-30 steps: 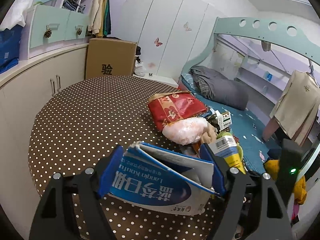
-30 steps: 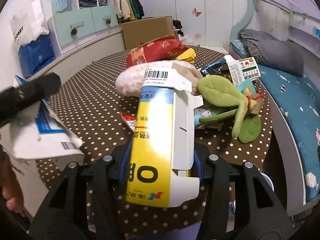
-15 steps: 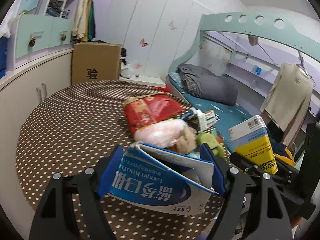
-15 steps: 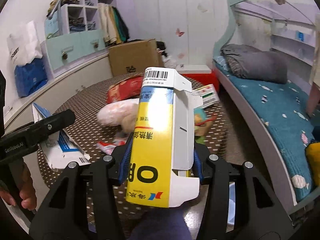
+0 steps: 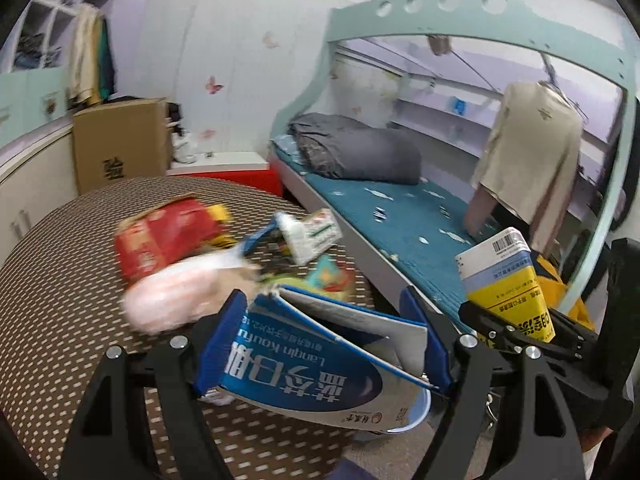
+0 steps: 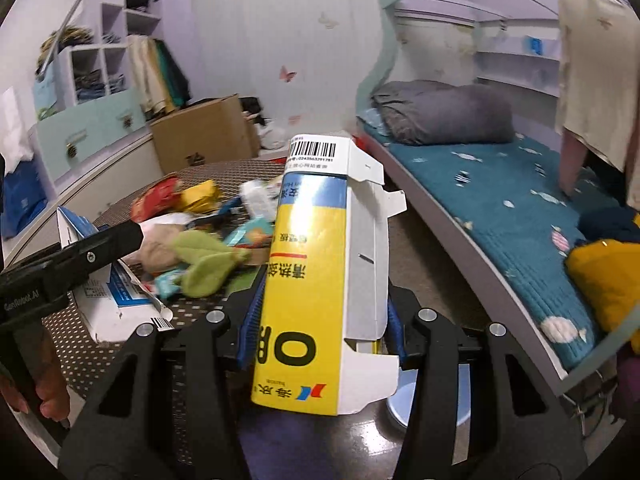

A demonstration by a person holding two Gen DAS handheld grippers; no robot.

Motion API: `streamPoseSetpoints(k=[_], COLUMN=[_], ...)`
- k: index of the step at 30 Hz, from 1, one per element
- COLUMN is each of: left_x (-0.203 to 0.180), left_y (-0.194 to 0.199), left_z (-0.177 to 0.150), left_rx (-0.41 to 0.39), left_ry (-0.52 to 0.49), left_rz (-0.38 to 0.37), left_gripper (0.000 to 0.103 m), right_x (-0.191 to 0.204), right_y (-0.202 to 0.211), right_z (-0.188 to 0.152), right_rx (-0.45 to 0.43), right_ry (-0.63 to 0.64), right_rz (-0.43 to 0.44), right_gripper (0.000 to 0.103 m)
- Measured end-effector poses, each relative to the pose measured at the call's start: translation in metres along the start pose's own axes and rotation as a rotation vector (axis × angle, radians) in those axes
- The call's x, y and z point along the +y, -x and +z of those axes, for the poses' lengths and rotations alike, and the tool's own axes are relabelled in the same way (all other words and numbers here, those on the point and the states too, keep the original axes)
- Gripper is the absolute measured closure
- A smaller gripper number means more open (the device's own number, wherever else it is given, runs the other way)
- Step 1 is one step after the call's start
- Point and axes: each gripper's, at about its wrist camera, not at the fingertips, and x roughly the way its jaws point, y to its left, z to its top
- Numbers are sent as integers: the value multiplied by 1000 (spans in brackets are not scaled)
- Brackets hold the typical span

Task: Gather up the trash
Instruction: 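Carry both boxes to the blue wastebasket and open both tools to drop them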

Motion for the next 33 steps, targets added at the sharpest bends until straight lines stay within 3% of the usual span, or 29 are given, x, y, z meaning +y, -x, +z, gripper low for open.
streamPoseSetpoints(k=[11, 17, 33], left_x=[-90, -138, -230], left_y=[-65, -116, -254], left_z=[2, -14, -85], left_rx=[100, 217, 507], left_ry=[-131, -202, -360], left_rz=[-138, -187, -156], left_gripper=[26, 26, 26], right_x=[-82, -123, -221], right_y=[13, 14, -32], right_z=[-20, -40, -109], right_rx=[25, 70, 289], right_ry=[-136, -209, -400], right_rz=[-145, -218, -406], right_gripper=[54, 54, 53])
